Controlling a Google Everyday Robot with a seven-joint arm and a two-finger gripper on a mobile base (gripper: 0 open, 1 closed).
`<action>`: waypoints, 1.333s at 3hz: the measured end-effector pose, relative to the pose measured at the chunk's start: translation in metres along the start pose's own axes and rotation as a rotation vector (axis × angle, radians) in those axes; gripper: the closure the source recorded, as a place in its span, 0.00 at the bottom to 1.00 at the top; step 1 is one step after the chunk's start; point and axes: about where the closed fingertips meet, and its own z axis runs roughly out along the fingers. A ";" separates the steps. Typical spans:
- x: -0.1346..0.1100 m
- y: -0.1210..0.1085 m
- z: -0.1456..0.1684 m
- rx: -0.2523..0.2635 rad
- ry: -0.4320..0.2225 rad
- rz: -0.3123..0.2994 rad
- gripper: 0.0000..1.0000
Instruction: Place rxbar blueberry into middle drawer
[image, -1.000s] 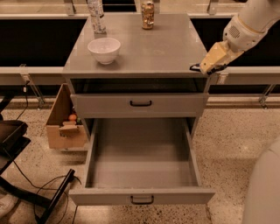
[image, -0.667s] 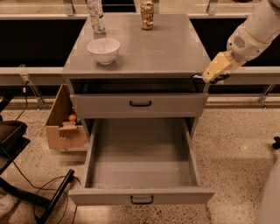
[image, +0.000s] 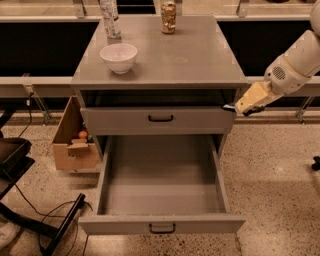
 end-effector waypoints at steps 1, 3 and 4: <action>-0.004 0.005 0.011 0.004 -0.003 -0.013 1.00; 0.030 0.030 0.181 -0.248 -0.012 -0.003 1.00; 0.051 0.037 0.279 -0.399 -0.022 0.089 1.00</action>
Offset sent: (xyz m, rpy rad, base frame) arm -0.0025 0.0974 -0.1950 0.2549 0.0669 0.1758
